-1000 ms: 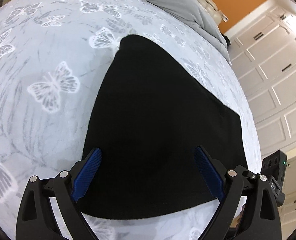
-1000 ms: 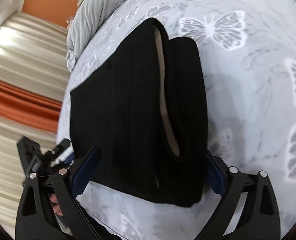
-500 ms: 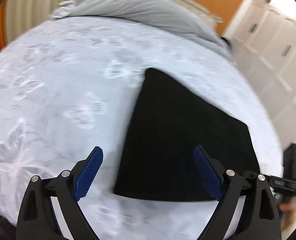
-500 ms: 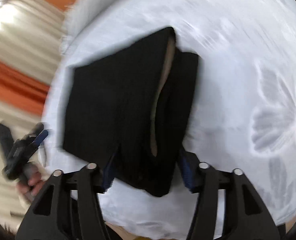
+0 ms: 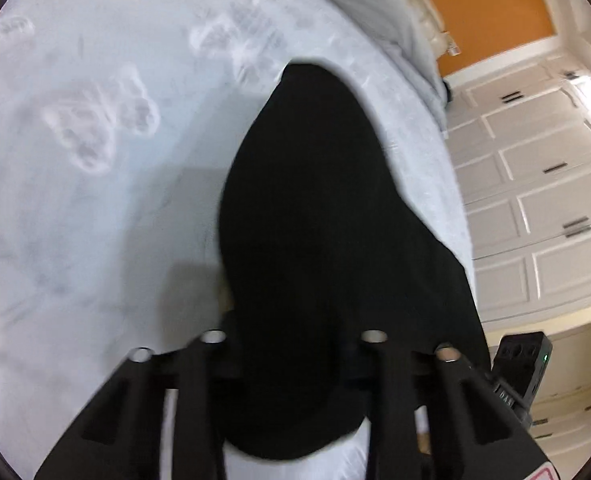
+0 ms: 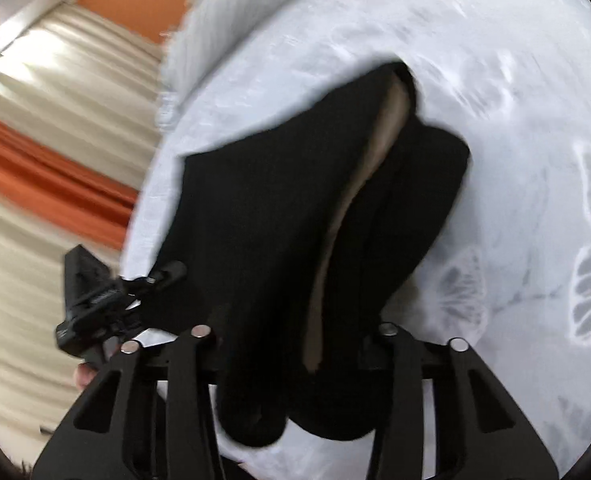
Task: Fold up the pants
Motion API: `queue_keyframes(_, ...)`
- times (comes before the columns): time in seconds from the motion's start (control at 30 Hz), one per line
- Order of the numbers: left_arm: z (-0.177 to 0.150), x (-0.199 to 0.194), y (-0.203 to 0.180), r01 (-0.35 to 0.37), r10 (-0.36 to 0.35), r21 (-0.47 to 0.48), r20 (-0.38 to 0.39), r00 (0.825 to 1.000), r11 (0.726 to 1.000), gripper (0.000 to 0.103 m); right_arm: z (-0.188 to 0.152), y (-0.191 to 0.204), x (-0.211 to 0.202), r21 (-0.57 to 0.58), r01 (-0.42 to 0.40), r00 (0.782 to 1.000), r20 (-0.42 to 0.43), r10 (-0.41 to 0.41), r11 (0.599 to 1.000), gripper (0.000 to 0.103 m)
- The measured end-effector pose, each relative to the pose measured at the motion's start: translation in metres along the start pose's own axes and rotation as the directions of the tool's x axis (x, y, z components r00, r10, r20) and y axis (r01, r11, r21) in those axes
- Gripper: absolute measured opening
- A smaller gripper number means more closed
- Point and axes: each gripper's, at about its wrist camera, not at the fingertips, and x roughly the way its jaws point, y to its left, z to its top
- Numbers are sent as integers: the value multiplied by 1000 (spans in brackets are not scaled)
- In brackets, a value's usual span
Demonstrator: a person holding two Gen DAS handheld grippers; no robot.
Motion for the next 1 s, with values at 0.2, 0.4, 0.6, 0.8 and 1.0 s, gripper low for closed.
queue_keyframes(0.2, -47, -37, -7, -64, 67, 53, -44, 997, 997, 40, -38, -27, -5, 66, 61, 993, -109, -53, 996, 54)
queue_keyframes(0.4, -58, -4, 19, -111, 111, -11, -22, 994, 994, 80, -42, -46, -3, 166, 56, 997, -64, -46, 985, 82)
queue_keyframes(0.6, -59, 12, 4, -159, 158, 45, 29, 987, 986, 92, -41, -37, 15, 142, 73, 996, -59, -65, 987, 98)
queue_keyframes(0.8, -56, 19, 1, -173, 166, 103, 75, 983, 979, 56, -44, -31, 13, 99, 112, 994, -13, -111, 989, 50)
queue_keyframes(1.0, -69, -25, -47, -232, 205, 247, 131, 970, 941, 23, -55, 21, -26, -46, 75, 991, 111, -70, 996, 38)
